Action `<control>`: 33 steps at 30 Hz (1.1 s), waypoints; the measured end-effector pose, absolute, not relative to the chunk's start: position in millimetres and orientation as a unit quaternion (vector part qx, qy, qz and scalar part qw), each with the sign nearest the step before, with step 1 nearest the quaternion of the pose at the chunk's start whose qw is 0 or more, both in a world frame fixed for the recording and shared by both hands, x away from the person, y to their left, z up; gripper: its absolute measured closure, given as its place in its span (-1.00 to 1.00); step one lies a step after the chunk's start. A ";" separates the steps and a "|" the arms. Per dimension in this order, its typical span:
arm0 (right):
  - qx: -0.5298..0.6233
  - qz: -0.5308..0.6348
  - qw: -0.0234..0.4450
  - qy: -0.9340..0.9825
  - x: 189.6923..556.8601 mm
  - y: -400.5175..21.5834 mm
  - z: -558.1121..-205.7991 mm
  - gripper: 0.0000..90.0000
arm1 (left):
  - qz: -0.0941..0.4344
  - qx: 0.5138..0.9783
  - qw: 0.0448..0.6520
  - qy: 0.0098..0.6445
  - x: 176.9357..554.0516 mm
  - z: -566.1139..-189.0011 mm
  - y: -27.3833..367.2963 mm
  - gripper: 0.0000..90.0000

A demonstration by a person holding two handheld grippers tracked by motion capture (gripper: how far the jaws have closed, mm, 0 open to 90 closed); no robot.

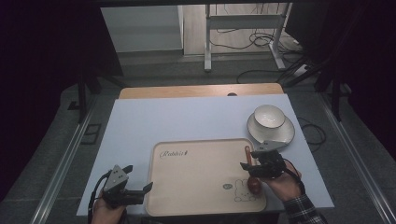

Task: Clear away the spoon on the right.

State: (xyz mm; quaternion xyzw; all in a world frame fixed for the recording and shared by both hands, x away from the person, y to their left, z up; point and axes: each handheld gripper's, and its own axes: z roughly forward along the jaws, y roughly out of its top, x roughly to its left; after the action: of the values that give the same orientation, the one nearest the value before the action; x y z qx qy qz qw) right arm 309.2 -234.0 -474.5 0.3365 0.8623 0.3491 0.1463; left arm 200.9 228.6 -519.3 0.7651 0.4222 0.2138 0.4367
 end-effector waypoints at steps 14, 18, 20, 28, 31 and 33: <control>0.333 0.356 0.152 0.860 300.9 -240.8 -474.6 -0.31 | 0.214 0.766 0.436 0.422 201.1 -519.4 228.7 -0.92; 0.335 0.361 0.154 0.857 297.9 -242.7 -472.7 -0.37 | 0.214 0.766 0.436 0.422 201.1 -519.4 228.7 -0.92; 0.336 0.364 0.156 0.855 296.1 -243.7 -471.8 -0.41 | 0.214 0.766 0.436 0.422 201.1 -519.4 228.8 -0.92; 0.336 0.371 0.157 0.851 288.8 -249.2 -470.5 -0.63 | 0.213 0.765 0.436 0.422 201.2 -519.4 228.9 -0.92; 0.336 0.374 0.157 0.850 287.2 -251.1 -470.1 -0.67 | 0.213 0.765 0.436 0.422 201.2 -519.4 228.8 -0.92; 0.337 0.378 0.155 0.848 285.6 -253.0 -469.7 -0.71 | 0.213 0.766 0.436 0.422 201.1 -519.4 228.7 -0.92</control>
State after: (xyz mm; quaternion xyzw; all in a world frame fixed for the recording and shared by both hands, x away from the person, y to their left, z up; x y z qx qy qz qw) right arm 285.6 -253.0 -469.7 0.3373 0.8480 0.3782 0.1552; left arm 201.1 228.7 -519.4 0.7656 0.4223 0.2134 0.4359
